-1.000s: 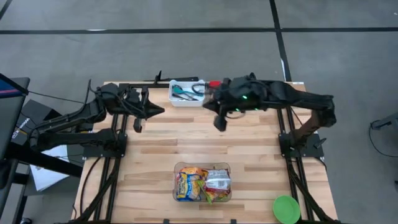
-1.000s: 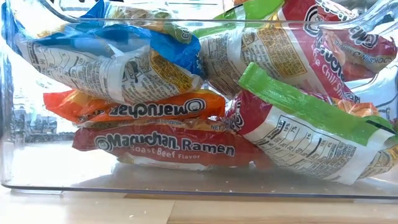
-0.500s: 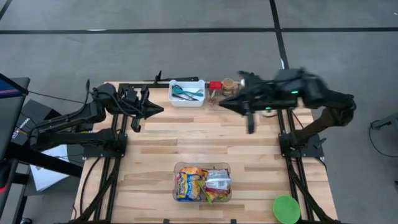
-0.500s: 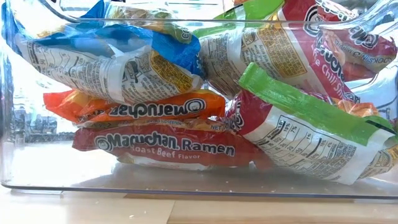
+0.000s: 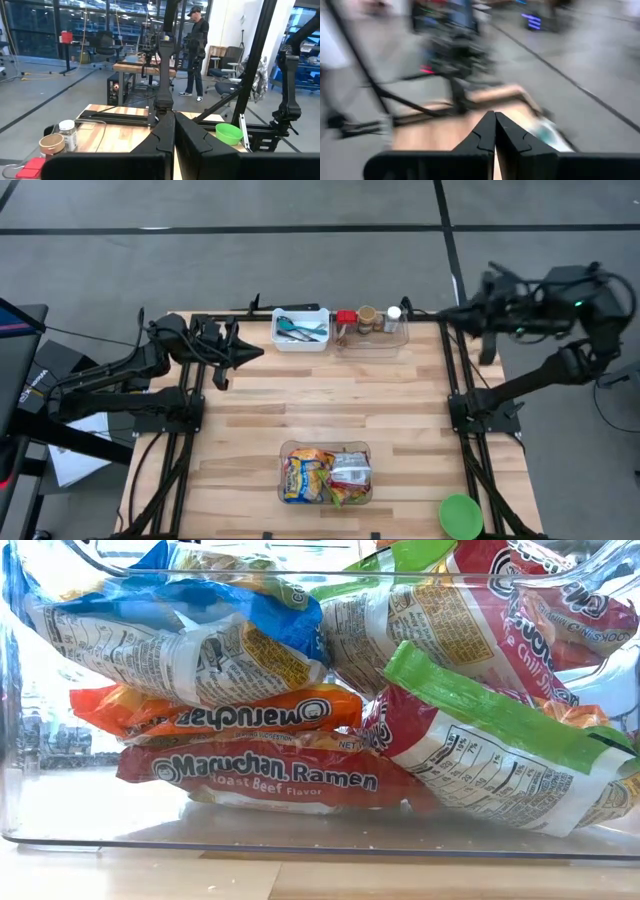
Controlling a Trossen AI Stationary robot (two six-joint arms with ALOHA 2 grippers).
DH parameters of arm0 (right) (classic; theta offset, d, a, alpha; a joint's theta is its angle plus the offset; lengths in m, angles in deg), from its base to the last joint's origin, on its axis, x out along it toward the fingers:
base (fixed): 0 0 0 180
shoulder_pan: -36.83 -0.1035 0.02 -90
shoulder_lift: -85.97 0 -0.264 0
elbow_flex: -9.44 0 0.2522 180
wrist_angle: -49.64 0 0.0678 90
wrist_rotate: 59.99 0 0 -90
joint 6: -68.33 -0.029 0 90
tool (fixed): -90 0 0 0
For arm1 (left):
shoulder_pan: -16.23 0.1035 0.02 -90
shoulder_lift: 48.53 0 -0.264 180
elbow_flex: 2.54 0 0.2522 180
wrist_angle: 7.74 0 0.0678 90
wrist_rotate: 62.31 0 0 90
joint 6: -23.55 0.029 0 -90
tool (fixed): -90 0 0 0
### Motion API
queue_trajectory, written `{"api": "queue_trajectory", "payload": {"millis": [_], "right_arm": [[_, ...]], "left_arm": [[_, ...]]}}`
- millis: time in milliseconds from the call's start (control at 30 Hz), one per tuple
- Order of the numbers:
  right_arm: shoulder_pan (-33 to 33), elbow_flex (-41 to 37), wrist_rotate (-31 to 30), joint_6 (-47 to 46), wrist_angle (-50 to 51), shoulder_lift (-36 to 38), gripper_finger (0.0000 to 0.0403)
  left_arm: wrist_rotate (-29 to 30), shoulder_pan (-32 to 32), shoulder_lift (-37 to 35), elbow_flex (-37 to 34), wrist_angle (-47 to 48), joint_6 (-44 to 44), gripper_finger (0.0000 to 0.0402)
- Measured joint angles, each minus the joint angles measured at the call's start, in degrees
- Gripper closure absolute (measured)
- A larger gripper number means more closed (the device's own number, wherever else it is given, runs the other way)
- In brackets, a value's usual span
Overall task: Pick & Place Food Item
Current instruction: Return to Home Position
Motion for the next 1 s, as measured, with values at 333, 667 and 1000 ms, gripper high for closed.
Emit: {"api": "queue_trajectory", "payload": {"millis": [333, 667, 1000], "right_arm": [[1.9, -25.5, 4.7, -0.3, -19.5, 11.4, 0.0403], [1.5, -61.2, 8.0, -6.2, -42.1, 34.2, 0.0403], [1.0, -82.4, 13.3, -13.3, -45.0, 56.8, 0.0403]], "left_arm": [[1.2, 0.0, 0.6, 0.0, -1.6, 0.0, 0.0401], [4.1, 0.1, 1.8, 0.0, -3.9, -0.9, 0.0401], [5.7, 0.1, 1.8, -0.4, -2.9, -0.6, 0.0401]]}}
